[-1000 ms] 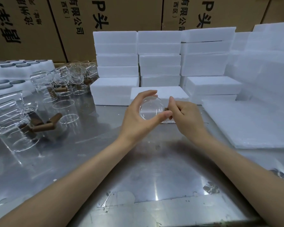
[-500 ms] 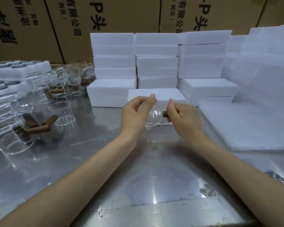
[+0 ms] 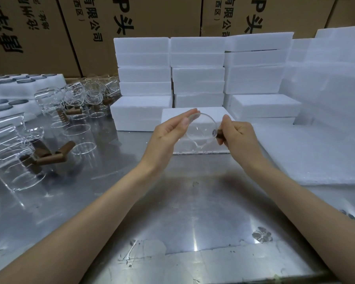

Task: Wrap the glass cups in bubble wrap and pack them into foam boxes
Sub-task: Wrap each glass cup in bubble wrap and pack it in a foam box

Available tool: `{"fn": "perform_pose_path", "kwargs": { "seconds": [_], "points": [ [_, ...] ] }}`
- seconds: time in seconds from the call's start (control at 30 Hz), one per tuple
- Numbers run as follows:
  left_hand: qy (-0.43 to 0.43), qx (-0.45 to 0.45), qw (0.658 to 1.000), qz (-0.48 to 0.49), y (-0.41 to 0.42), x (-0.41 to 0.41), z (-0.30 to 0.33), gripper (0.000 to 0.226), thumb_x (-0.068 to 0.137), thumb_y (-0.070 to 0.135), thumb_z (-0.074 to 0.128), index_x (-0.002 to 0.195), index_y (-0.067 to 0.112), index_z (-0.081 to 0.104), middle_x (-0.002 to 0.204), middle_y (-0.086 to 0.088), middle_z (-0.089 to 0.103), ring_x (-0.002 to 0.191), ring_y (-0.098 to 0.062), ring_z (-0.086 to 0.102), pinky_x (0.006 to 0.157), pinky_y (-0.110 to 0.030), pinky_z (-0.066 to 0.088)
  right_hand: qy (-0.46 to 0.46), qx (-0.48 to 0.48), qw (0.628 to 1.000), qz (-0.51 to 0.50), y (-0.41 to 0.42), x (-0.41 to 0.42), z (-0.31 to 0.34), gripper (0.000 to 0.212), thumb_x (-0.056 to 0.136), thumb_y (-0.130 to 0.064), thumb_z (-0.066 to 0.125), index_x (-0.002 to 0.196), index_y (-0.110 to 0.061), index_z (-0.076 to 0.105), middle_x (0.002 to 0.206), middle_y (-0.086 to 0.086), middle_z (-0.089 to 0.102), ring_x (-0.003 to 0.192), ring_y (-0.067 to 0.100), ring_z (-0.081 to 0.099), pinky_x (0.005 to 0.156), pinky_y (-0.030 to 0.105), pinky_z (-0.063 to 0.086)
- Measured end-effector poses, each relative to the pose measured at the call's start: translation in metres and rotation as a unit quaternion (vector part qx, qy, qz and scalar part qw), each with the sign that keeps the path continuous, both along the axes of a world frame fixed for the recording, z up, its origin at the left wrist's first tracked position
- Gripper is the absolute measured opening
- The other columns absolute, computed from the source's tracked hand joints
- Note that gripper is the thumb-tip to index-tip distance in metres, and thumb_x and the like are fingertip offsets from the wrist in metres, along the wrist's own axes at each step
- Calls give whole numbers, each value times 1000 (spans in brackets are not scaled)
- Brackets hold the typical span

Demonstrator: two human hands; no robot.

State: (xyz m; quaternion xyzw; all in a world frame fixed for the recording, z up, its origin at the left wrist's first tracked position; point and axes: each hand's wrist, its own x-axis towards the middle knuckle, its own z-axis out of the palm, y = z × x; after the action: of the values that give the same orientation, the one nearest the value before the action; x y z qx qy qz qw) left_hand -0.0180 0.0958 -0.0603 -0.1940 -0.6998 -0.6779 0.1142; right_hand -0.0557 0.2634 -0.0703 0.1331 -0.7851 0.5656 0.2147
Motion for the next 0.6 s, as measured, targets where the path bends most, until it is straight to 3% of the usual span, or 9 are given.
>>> {"fn": "perform_pose_path", "kwargs": {
  "seconds": [0.1, 0.17, 0.27, 0.43, 0.6],
  "points": [
    [19, -40, 999, -4, 1, 2, 1, 36, 98, 19, 50, 134, 20, 51, 133, 8, 58, 124, 6, 49, 94, -8, 39, -34, -19, 999, 6, 2, 0, 3, 56, 102, -26, 35, 52, -3, 47, 55, 12, 44, 37, 5, 30, 43, 15, 26],
    [37, -61, 997, 0, 3, 4, 0, 50, 91, 23, 60, 139, 17, 47, 137, 6, 54, 126, 6, 47, 101, -14, 39, -50, -25, 998, 12, 3, 1, 4, 55, 101, -27, 34, 51, -8, 45, 60, 15, 43, 38, 6, 28, 42, 15, 25],
    [62, -92, 994, 20, 4, 8, -2, 59, 86, 19, 67, 141, 16, 44, 139, 4, 54, 128, 5, 45, 109, -21, 34, -59, -24, 998, 19, 2, 4, 5, 54, 101, -27, 34, 52, -9, 45, 59, 14, 41, 39, 7, 27, 43, 16, 25],
    [75, -91, 992, 51, 5, 8, -5, 58, 80, 16, 76, 133, 16, 52, 130, 4, 60, 124, 1, 51, 106, -20, 38, -41, -21, 999, 6, -1, 6, 5, 56, 101, -27, 35, 52, -5, 47, 41, -6, 38, 37, 5, 29, 40, 13, 24],
    [81, -75, 990, 83, 9, 6, -9, 52, 73, 15, 82, 116, 9, 53, 116, 3, 62, 118, -5, 55, 104, -25, 42, 23, 6, 1000, -7, -5, 7, -1, 60, 102, -26, 37, 45, -9, 48, 41, -6, 47, 43, 6, 39, 46, 16, 29]
  ]
}}
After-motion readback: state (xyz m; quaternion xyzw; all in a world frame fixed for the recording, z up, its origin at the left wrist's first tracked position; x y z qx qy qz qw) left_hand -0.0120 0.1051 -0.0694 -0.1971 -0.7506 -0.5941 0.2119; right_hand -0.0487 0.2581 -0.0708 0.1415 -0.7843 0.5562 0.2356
